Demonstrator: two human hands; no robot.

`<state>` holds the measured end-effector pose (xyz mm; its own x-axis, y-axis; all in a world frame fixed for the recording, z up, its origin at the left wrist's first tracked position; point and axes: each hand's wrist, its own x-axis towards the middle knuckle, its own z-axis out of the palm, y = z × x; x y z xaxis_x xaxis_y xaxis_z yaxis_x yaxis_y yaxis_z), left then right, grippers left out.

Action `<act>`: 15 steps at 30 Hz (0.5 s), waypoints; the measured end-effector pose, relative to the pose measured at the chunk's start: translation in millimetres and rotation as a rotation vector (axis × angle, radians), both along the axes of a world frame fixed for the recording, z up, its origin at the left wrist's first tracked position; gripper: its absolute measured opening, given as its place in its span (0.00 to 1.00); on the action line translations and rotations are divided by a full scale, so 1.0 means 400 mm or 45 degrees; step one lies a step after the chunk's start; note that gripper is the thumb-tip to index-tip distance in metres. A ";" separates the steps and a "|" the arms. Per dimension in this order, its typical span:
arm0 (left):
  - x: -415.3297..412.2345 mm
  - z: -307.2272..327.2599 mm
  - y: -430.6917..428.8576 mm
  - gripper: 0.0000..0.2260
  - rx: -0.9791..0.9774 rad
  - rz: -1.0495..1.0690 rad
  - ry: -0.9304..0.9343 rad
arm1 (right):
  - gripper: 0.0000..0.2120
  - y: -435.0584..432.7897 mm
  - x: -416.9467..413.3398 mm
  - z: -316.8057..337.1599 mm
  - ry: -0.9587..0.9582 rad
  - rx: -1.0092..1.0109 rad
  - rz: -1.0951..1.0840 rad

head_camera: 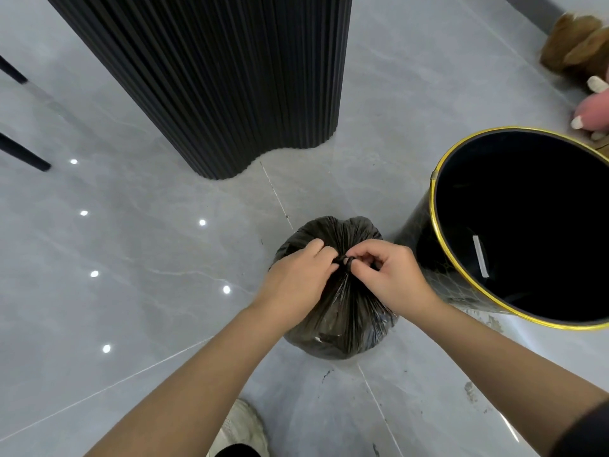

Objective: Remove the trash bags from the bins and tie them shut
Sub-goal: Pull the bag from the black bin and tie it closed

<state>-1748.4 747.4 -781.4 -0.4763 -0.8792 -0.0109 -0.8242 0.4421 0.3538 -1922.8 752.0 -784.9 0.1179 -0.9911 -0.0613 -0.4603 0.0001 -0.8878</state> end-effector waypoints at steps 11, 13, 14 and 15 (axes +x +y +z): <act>-0.044 0.052 -0.050 0.15 1.716 0.939 1.066 | 0.10 0.011 0.004 -0.007 0.092 -0.313 0.047; -0.044 0.052 -0.046 0.14 1.656 0.992 1.110 | 0.09 0.012 0.007 -0.006 0.077 -0.307 0.000; -0.046 0.051 -0.039 0.12 1.500 1.035 1.107 | 0.08 0.011 0.007 -0.004 0.062 -0.280 -0.041; -0.048 0.049 -0.027 0.08 1.270 1.074 1.093 | 0.08 0.009 0.008 -0.001 0.046 -0.236 -0.093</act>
<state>-1767.5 736.4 -761.9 -0.0373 -0.6886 -0.7242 -0.1091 -0.7175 0.6879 -1919.7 755.5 -785.3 0.0467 -0.9917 0.1202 -0.4963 -0.1274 -0.8588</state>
